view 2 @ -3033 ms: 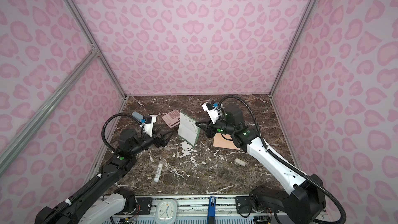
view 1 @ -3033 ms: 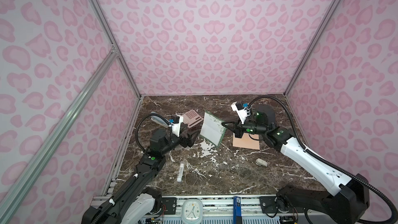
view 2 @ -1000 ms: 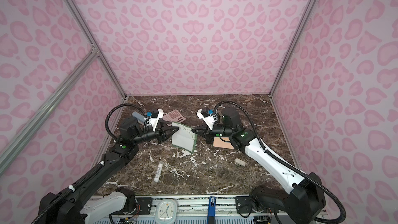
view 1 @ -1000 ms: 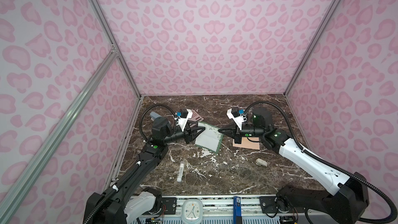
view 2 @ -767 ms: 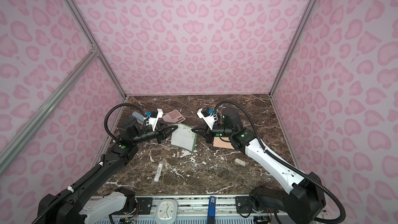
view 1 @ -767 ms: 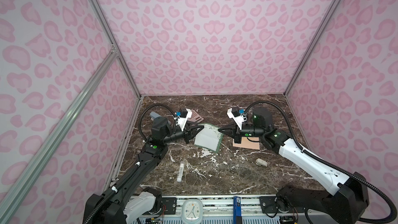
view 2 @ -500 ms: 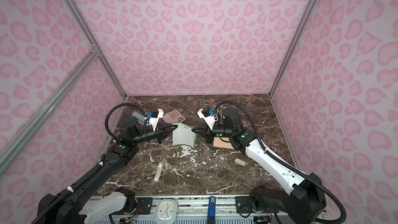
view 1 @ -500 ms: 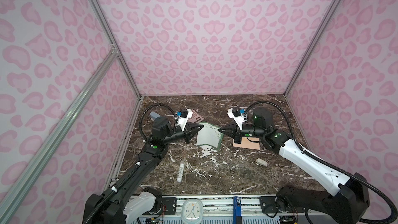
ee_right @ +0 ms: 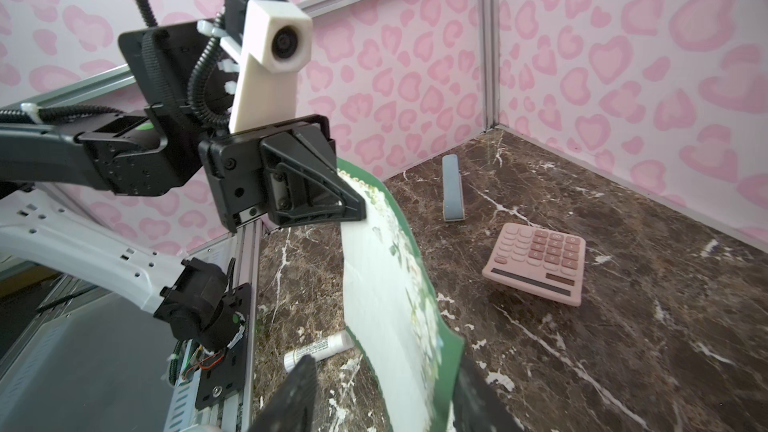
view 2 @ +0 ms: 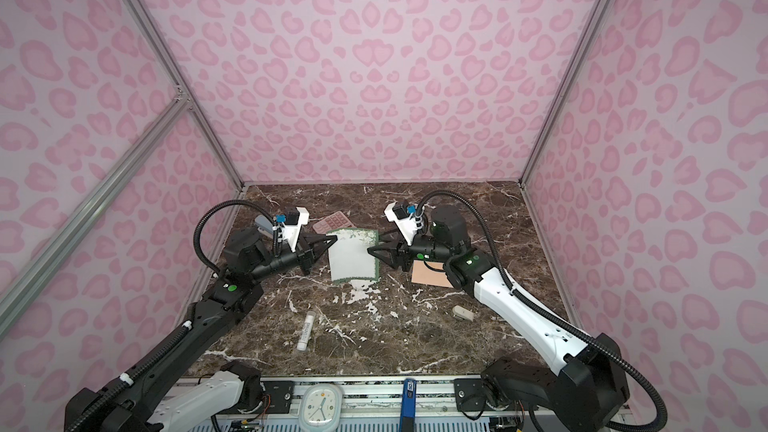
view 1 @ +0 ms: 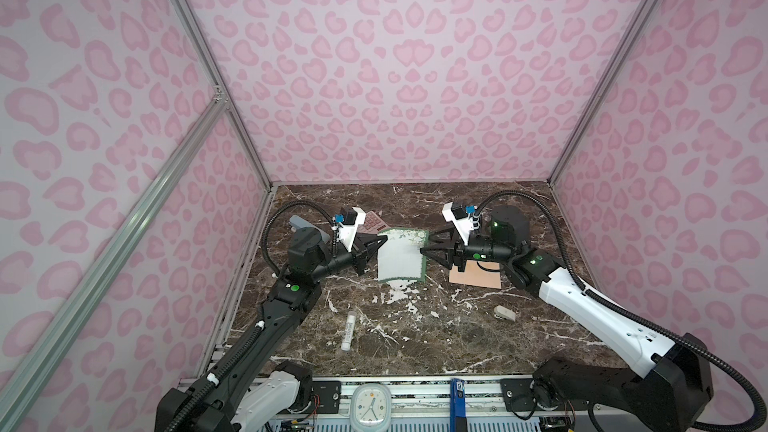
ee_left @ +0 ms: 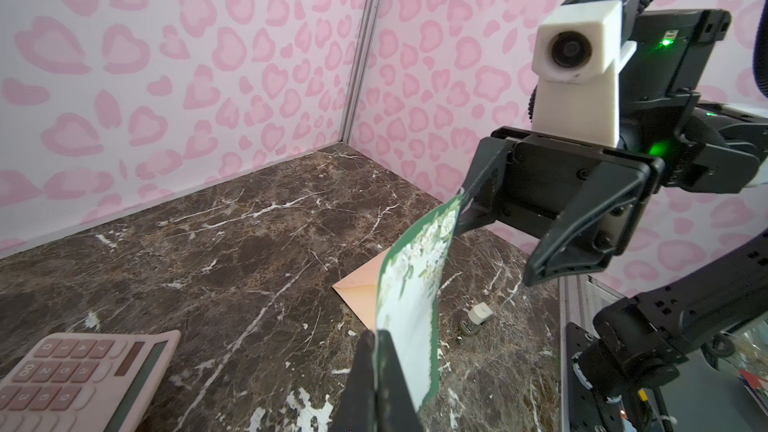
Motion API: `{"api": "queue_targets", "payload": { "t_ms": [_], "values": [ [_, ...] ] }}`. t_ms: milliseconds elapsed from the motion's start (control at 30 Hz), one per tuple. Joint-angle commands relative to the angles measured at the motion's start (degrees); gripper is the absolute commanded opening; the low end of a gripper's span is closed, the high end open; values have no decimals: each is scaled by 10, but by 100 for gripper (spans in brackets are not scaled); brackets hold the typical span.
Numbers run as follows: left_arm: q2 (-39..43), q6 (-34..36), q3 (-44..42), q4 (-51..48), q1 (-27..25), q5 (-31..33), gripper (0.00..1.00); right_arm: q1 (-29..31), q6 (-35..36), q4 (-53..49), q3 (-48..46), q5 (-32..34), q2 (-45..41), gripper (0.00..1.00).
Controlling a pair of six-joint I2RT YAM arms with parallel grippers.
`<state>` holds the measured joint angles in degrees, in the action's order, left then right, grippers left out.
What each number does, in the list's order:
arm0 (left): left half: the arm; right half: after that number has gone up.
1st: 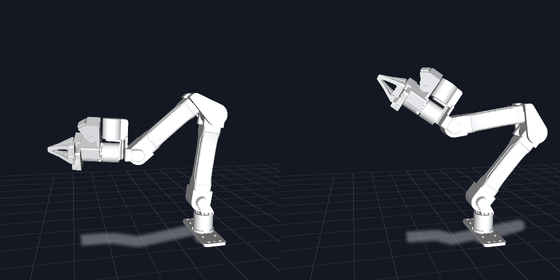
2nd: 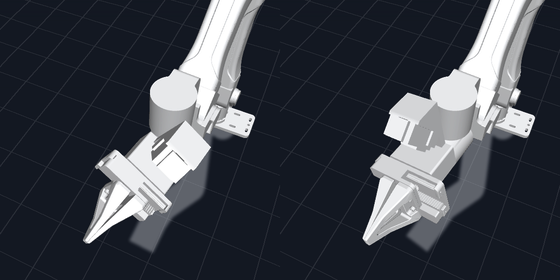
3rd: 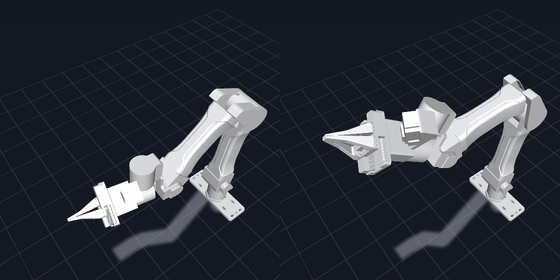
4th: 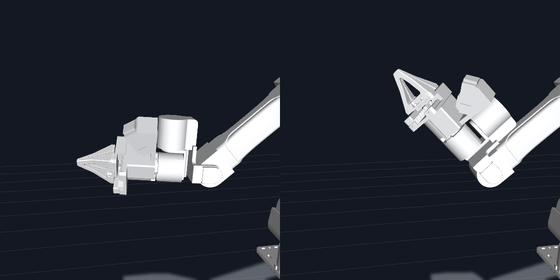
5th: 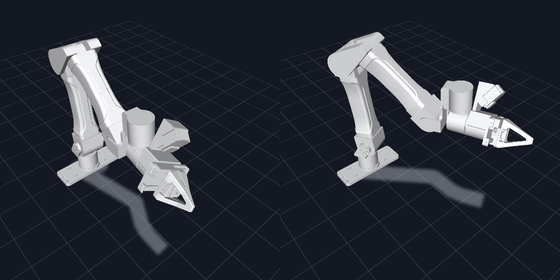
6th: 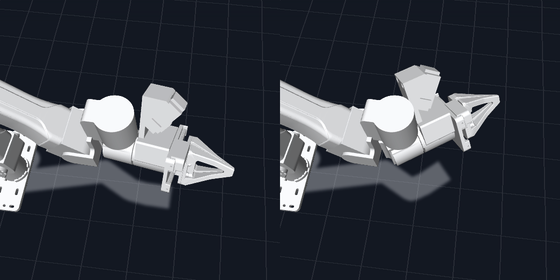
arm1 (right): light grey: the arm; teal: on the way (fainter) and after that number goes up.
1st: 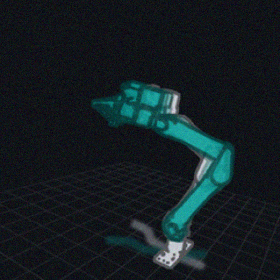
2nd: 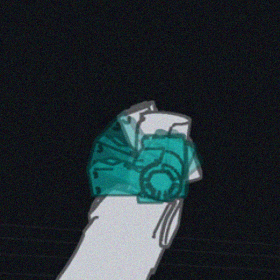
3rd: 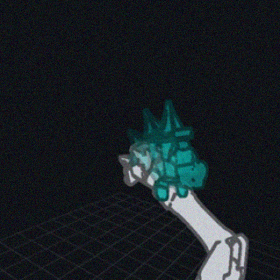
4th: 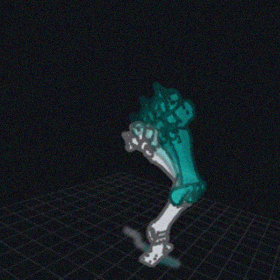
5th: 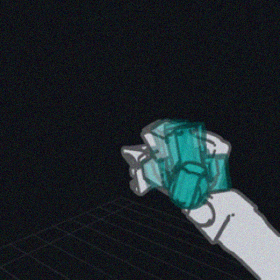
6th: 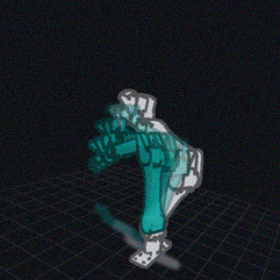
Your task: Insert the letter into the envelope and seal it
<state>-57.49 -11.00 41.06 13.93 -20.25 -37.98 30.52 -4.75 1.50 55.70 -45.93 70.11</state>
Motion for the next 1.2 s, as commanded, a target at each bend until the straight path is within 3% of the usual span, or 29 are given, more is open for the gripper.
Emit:
{"api": "queue_targets", "payload": {
  "t_ms": [0,300,433,533,767,1167],
  "values": [
    [11,-20,12,-5,0,53,4,-15,-56,66,-17,17,-10,58],
    [49,-98,3,29,1,159,4,-34,-168,214,-123,98,-59,64],
    [74,-140,-19,78,0,195,4,-34,-260,318,-183,117,-47,63],
    [90,-162,-28,114,0,207,4,-23,-325,400,-224,144,-23,62],
    [101,-210,-44,191,0,214,4,56,-310,452,-239,203,50,57],
    [78,-293,-76,287,0,202,4,83,-423,698,-197,201,246,49]
  ]
}}
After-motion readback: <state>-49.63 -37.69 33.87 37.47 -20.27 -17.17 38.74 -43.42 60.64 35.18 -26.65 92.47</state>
